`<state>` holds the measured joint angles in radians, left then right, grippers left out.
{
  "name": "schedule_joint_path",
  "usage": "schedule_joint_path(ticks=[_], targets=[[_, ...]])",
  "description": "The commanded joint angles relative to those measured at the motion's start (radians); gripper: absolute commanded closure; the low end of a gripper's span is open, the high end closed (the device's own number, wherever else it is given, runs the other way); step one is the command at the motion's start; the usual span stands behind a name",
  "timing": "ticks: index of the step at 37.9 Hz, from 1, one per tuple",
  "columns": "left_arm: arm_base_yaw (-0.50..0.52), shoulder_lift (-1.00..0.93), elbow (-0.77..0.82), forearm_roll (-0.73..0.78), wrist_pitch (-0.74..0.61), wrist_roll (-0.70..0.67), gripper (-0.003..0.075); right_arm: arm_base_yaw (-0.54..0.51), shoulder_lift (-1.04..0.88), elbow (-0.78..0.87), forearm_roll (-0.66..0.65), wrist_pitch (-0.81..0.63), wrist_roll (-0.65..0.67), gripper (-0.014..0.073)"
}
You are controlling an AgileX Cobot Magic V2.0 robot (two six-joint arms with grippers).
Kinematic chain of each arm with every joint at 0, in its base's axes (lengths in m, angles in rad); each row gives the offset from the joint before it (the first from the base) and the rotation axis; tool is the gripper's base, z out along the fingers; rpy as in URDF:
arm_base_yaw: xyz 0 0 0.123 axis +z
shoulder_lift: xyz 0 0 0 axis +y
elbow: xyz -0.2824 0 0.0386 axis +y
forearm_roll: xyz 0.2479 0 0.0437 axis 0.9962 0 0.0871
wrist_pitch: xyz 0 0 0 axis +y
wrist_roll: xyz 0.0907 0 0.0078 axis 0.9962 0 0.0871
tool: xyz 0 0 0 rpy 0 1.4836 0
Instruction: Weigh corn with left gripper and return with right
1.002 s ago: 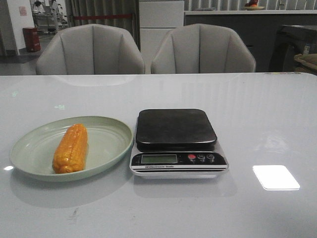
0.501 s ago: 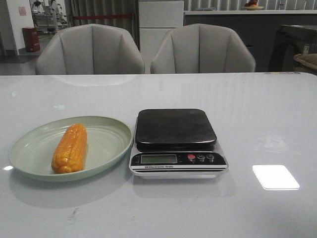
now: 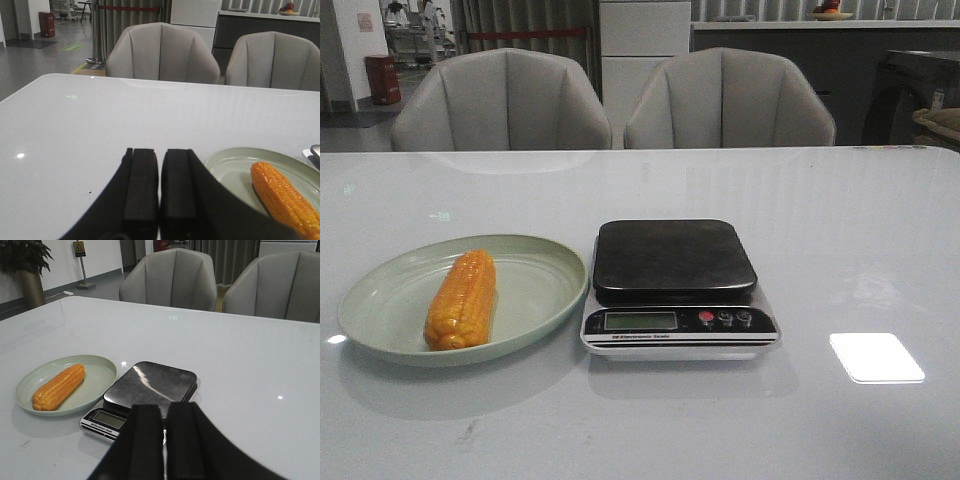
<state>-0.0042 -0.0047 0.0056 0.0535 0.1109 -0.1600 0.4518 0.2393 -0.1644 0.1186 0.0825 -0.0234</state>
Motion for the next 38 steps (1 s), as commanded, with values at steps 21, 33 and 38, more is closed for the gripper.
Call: schedule_joint_path(ticks=[21,33,38], targets=[[-0.008,-0.021,0.031,-0.014,-0.086,0.002,0.0606,-0.005,0.008,-0.025,-0.006,-0.082,-0.005,0.0400],[-0.008,-0.021,0.031,-0.014,-0.086,0.002,0.0606,-0.091,0.008,0.024,-0.006,-0.144,-0.006,0.0400],[-0.006,-0.021,0.031,-0.014,-0.086,0.002,0.0606,-0.220,-0.001,0.082,-0.007,-0.200,-0.006,0.0400]])
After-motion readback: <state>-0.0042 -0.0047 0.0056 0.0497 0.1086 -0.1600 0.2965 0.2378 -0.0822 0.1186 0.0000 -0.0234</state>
